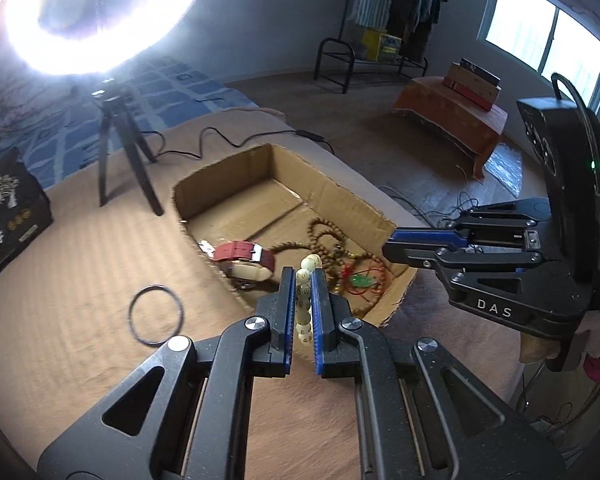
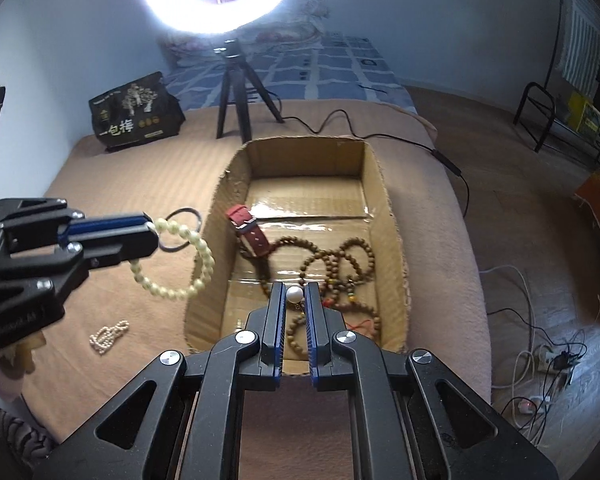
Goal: Organize jewelry
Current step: 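Carry the bracelet into the box with the left tool while the right tool carries the pearl stud, then open the left tool releasing the bracelet while the right tool releases the stud in the box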
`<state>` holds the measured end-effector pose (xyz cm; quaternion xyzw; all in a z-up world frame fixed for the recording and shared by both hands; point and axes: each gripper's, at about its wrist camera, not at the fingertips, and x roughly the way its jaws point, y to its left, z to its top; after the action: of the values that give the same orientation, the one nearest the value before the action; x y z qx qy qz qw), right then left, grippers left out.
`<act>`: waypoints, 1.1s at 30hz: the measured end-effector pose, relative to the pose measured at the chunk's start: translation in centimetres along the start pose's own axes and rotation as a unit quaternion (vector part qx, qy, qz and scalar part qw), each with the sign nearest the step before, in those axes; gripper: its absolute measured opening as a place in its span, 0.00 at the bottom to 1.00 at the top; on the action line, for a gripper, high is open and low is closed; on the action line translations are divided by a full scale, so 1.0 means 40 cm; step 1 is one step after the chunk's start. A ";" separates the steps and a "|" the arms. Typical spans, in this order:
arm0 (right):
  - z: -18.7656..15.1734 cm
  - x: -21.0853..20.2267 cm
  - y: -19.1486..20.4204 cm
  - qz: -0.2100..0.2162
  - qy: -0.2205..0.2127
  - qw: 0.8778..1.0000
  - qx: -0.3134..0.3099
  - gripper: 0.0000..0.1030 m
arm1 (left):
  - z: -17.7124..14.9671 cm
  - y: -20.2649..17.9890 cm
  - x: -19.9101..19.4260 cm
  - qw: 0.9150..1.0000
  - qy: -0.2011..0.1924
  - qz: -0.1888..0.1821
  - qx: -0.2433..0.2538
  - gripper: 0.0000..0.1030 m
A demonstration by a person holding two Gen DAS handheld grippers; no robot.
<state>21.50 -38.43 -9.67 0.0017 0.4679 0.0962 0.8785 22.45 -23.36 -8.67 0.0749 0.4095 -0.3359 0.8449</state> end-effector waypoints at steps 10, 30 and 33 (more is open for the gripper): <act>-0.011 0.044 -0.039 -0.004 0.016 1.000 0.012 0.08 | -0.009 -0.015 0.059 1.000 0.020 0.002 -0.009 0.05; -0.012 0.063 -0.040 -0.009 0.020 1.000 0.010 0.08 | -0.020 -0.009 0.094 0.999 0.036 -0.001 -0.019 0.06; -0.011 0.062 -0.041 -0.016 0.020 1.000 0.012 0.10 | -0.021 -0.009 0.092 0.999 0.036 0.000 -0.019 0.06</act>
<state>22.75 -39.66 -12.11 0.0024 0.4861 0.0765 0.8705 23.30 -25.15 -11.92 0.0708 0.4463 -0.3248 0.8308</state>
